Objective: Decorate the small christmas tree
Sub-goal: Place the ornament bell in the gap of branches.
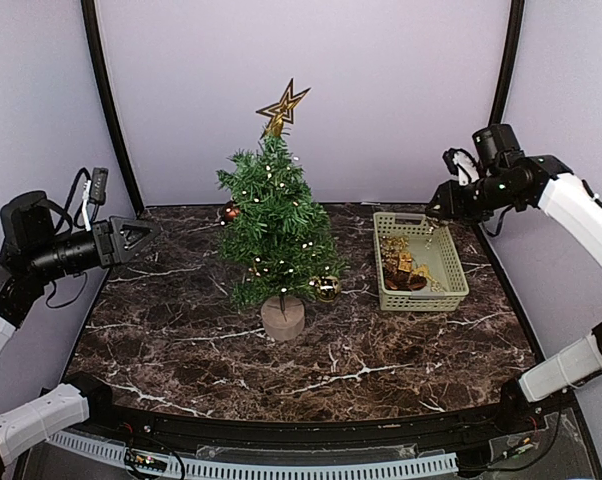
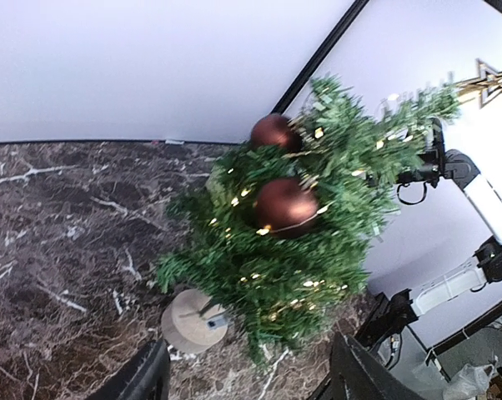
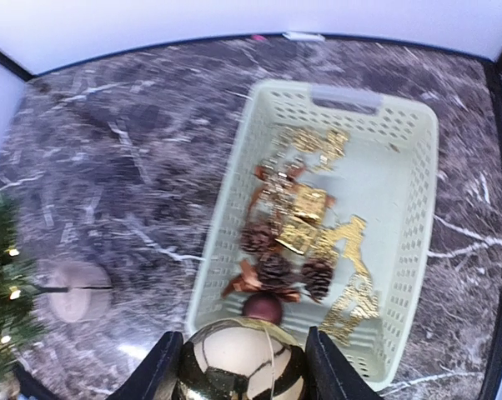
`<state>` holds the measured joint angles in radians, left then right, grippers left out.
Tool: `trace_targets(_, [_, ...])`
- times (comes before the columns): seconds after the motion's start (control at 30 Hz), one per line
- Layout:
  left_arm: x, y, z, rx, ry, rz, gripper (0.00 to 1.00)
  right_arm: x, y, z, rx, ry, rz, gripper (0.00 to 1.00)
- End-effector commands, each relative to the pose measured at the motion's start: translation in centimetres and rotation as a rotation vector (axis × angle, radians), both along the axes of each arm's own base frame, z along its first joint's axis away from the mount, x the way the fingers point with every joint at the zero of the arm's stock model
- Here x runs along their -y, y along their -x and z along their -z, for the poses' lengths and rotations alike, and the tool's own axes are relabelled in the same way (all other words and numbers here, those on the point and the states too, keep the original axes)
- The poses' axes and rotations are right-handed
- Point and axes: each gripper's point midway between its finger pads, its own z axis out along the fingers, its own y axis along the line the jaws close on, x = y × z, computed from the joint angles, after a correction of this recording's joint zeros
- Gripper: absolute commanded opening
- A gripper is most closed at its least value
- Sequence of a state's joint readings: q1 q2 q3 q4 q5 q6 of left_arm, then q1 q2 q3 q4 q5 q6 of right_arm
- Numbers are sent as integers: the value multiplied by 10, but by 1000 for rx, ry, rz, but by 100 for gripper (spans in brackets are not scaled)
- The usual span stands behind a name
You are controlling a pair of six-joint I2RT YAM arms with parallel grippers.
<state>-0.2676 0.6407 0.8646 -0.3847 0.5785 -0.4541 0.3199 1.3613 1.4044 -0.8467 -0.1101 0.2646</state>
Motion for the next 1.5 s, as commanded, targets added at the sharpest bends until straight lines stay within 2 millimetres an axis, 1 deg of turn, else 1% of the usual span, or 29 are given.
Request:
trace_targets(0.0, [13, 17, -45, 126, 62, 77, 66, -28, 28, -38, 9, -146, -156, 39])
trace_targets(0.03, [21, 21, -47, 130, 73, 108, 66, -35, 33, -46, 20, -184, -183, 38])
trace_targets(0.07, [23, 19, -49, 141, 75, 97, 65, -41, 38, -55, 32, -226, -209, 38])
trace_targets(0.1, [33, 23, -45, 131, 71, 132, 65, -48, 44, -63, 45, -267, -233, 38])
trace_targets(0.13, [36, 20, -44, 134, 62, 117, 64, -55, 49, -70, 60, -303, -258, 38])
trace_targets(0.17, [47, 24, -40, 128, 48, 157, 64, -62, 54, -76, 69, -334, -279, 38])
trace_targets(0.2, [51, 23, -42, 139, 43, 150, 63, -68, 59, -81, 79, -362, -298, 38])
trace_targets(0.23, [62, 28, -40, 139, 33, 189, 63, -75, 64, -85, 88, -385, -317, 38])
trace_targets(0.27, [67, 25, -41, 147, 29, 189, 63, -83, 68, -90, 103, -412, -335, 38])
trace_targets(0.3, [76, 32, -43, 156, 29, 226, 63, -92, 73, -90, 104, -433, -356, 38])
trace_targets(0.33, [81, 32, -45, 168, 32, 231, 63, -100, 78, -91, 103, -451, -374, 38])
trace_targets(0.37, [88, 38, -46, 175, 33, 264, 63, -109, 83, -90, 98, -463, -391, 38])
trace_targets(0.43, [98, 46, -48, 192, 35, 301, 63, -124, 92, -88, 90, -482, -423, 37])
trace_targets(0.47, [100, 46, -49, 198, 34, 298, 63, -133, 97, -89, 85, -496, -443, 37])
trace_targets(0.5, [105, 52, -49, 203, 33, 317, 63, -142, 103, -91, 83, -514, -465, 37])
trace_targets(0.63, [120, 58, -42, 198, 21, 320, 63, -176, 134, -102, 63, -596, -556, 37])
trace_targets(0.67, [129, 63, -38, 195, 15, 344, 63, -183, 141, -105, 58, -613, -576, 37])
trace_targets(0.77, [144, 67, -33, 199, -1, 353, 63, -204, 162, -109, 40, -662, -624, 37])
trace_targets(0.9, [165, 77, -37, 244, 85, 398, 63, -222, 177, -109, 37, -699, -644, 37])
trace_targets(0.97, [175, 80, -33, 249, 119, 416, 63, -229, 181, -109, 37, -722, -645, 37])
trace_targets(1.0, [180, 84, -31, 246, 125, 429, 63, -232, 184, -111, 40, -735, -647, 37])
trace_targets(1.03, [186, 83, -28, 246, 124, 426, 63, -235, 186, -111, 39, -747, -648, 37])
trace_targets(1.07, [191, 89, -27, 251, 121, 442, 63, -238, 189, -112, 41, -760, -654, 37])
trace_targets(1.1, [198, 87, -24, 252, 109, 436, 64, -242, 192, -113, 42, -768, -663, 37])
trace_targets(1.17, [206, 92, -22, 260, 100, 449, 64, -248, 197, -112, 54, -765, -669, 37])
trace_targets(1.27, [206, 91, -17, 248, 104, 438, 64, -251, 194, -110, 91, -748, -631, 36])
trace_targets(1.33, [200, 89, -12, 248, 105, 415, 64, -251, 189, -110, 119, -753, -590, 36])
trace_targets(1.37, [195, 87, -7, 244, 99, 396, 65, -251, 188, -111, 132, -759, -568, 36])
trace_targets(1.47, [178, 71, 10, 195, 60, 272, 67, -252, 183, -106, 158, -735, -522, 37])
